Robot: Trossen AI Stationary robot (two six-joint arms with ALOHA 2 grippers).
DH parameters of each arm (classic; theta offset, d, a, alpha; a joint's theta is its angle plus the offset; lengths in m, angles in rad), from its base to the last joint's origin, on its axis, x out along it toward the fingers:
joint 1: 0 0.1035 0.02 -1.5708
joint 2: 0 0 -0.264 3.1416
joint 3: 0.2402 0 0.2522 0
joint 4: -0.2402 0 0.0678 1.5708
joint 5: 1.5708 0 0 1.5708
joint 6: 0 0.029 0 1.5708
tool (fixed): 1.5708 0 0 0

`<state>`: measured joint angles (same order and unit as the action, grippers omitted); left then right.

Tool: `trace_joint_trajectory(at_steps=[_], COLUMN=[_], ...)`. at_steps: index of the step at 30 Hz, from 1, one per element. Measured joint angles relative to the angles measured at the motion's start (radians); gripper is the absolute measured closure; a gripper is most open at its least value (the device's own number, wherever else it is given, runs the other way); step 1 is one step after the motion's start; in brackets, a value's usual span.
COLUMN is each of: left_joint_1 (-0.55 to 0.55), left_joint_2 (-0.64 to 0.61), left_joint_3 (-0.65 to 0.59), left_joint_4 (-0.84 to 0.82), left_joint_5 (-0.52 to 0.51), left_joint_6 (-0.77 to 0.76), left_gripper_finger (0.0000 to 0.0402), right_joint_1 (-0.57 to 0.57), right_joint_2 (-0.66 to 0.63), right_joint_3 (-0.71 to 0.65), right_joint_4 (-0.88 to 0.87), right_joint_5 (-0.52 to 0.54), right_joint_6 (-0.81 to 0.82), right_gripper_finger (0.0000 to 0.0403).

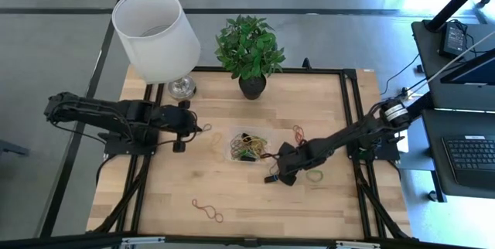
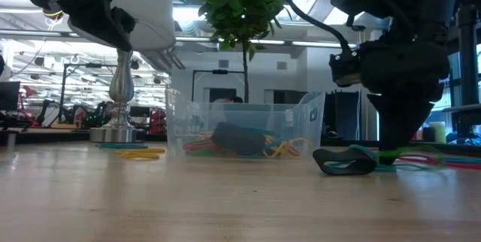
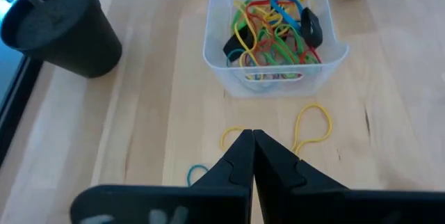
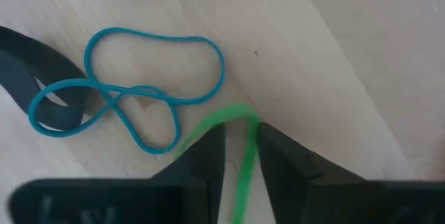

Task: Pick and place rubber bands into bin
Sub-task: Put the left green rubber band into the transparent container

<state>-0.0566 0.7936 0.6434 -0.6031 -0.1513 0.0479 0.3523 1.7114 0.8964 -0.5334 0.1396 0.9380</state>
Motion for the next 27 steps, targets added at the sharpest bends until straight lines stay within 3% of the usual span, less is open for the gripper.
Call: trace_joint_trajectory(at_steps=[3, 6, 11, 14, 20, 27], left_joint_1=[0.0, 0.0, 0.0, 0.0, 0.0, 0.0], left_joint_2=[0.0, 0.0, 0.0, 0.0, 0.0, 0.0], left_joint_3=[0.0, 0.0, 0.0, 0.0, 0.0, 0.0], left_joint_4=[0.001, 0.001, 0.001, 0.001, 0.001, 0.001], left_joint_5=[0.0, 0.013, 0.019, 0.019, 0.019, 0.019], left_joint_6=[0.0, 0.0, 0.0, 0.0, 0.002, 0.018], left_gripper_finger=[0.0398, 0.0398, 0.0398, 0.0398, 0.0398, 0.0398], right_joint_1=[0.0, 0.0, 0.0, -0.001, 0.0, -0.008], right_joint_2=[0.018, 0.026, 0.024, 0.012, -0.047, -0.077], right_joint_3=[0.004, 0.004, 0.001, 0.012, 0.133, 0.333], right_joint_4=[0.0, 0.0, -0.007, -0.026, -0.266, -0.457], right_joint_5=[0.007, 0.006, 0.012, 0.004, -0.01, 0.122], right_joint_6=[-0.001, -0.006, -0.001, 0.001, -0.004, -0.079], right_gripper_finger=[0.0293, 0.0297, 0.0379, 0.0392, 0.0399, 0.0401])
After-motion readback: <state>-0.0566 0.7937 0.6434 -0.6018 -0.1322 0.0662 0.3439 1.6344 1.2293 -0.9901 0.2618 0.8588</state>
